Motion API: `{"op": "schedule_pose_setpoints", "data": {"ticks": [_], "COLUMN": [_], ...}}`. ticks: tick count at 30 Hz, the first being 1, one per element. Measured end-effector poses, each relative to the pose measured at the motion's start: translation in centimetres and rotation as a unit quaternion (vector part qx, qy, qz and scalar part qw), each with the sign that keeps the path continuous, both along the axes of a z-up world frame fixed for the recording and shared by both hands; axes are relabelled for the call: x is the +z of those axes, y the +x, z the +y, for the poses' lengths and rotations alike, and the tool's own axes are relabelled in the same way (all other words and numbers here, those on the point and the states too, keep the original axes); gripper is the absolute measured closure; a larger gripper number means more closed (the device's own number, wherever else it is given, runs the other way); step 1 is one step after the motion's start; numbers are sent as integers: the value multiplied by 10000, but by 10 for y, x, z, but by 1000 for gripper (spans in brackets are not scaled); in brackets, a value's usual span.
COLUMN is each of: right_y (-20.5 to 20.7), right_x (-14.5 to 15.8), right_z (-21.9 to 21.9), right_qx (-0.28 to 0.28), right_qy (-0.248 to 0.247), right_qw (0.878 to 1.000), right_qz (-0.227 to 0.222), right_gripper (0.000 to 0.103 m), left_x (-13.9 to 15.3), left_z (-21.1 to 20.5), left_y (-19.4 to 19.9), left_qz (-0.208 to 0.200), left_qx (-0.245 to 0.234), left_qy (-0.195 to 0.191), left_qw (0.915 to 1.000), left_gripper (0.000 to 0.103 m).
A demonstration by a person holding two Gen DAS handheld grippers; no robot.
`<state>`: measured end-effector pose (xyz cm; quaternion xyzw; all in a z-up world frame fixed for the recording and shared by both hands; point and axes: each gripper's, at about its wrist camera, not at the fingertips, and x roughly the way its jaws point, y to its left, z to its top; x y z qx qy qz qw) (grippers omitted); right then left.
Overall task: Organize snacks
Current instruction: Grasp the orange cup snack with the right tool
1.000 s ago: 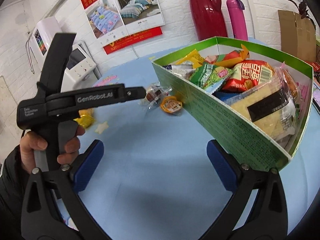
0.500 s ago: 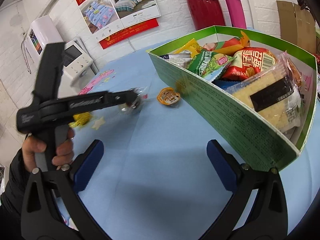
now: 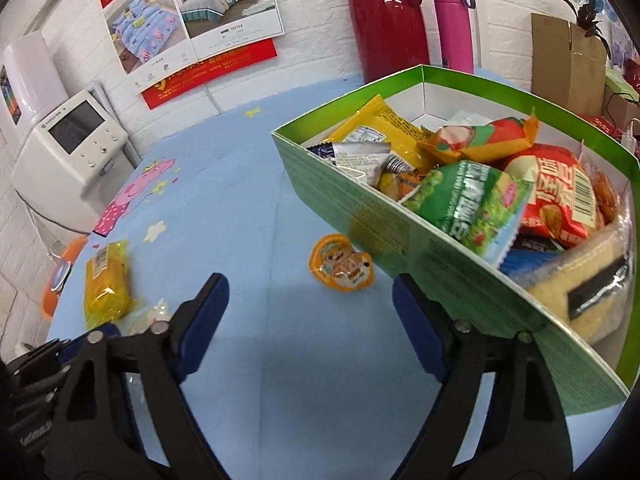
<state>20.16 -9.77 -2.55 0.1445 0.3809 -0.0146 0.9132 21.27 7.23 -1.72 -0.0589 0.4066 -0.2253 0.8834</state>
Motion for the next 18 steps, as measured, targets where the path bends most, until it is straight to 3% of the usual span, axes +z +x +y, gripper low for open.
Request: {"op": "schedule_pose_setpoints", "data": {"ticks": [3, 4, 5, 7, 10, 12, 14, 18], "right_y": [20, 20, 19, 10, -3, -2, 5, 22], "right_x": [-18, -15, -13, -6, 10, 13, 11, 0], "right_z": [2, 4, 6, 6, 7, 9, 13, 27], "right_qx": [-27, 25, 337, 814, 659, 696, 703, 912], "right_qy": [-102, -165, 56, 434, -241, -486, -682, -1056], "right_qw": [9993, 9995, 9990, 9956, 9975, 9964, 9952, 9901], "right_qz": [354, 282, 285, 188, -72, -72, -9, 121], "right_gripper": [38, 40, 47, 50, 50, 49, 48, 43], "left_x": [0, -1, -2, -1, 0, 0, -1, -3], "left_z": [3, 3, 3, 5, 8, 7, 3, -7], "left_y": [0, 0, 1, 1, 1, 0, -3, -7], "left_qz": [61, 91, 96, 114, 183, 186, 35, -128], "left_qx": [-20, -23, -20, -24, -56, -61, 30, -81], "left_qy": [-97, -108, -104, -110, -230, -249, -110, 77], "left_qw": [9999, 9999, 9999, 9999, 9996, 9995, 9999, 9999], "left_gripper": [74, 74, 74, 74, 73, 62, 35, 33]}}
